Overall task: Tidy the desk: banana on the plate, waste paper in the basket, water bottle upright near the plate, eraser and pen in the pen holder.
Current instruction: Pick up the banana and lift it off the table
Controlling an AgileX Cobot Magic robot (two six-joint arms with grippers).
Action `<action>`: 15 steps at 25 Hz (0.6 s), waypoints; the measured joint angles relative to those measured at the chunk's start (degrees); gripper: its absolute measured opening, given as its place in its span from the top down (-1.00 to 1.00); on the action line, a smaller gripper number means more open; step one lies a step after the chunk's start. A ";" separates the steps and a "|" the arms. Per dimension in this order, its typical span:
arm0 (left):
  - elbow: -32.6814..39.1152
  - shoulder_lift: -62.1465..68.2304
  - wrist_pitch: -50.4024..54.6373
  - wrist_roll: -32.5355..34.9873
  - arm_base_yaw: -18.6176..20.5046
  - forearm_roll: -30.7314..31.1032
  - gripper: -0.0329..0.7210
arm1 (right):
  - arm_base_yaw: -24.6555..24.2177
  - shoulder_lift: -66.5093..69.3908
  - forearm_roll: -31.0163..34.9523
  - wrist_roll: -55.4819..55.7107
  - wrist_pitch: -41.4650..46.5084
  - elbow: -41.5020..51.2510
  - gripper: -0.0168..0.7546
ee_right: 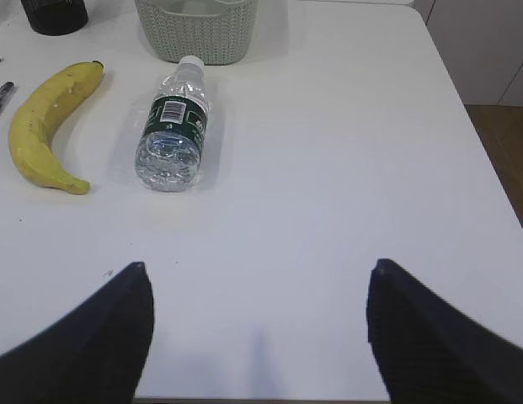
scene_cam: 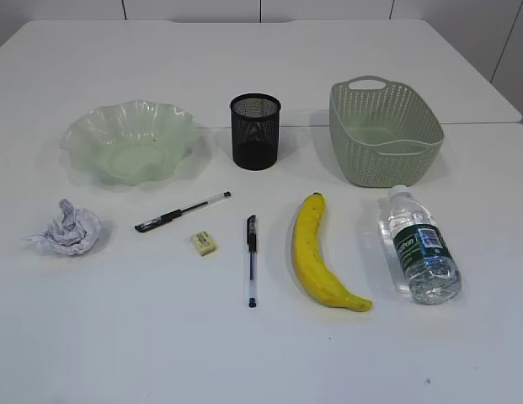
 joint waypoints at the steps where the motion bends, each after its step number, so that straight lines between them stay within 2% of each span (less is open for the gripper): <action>1: 0.00 0.00 0.00 0.00 0.00 -0.09 -0.51 | 0.00 0.00 0.00 0.00 0.00 0.00 -0.56; 15: 0.00 0.00 0.00 0.00 0.00 -0.09 -0.51 | 0.00 0.00 0.00 0.00 0.00 0.00 -0.56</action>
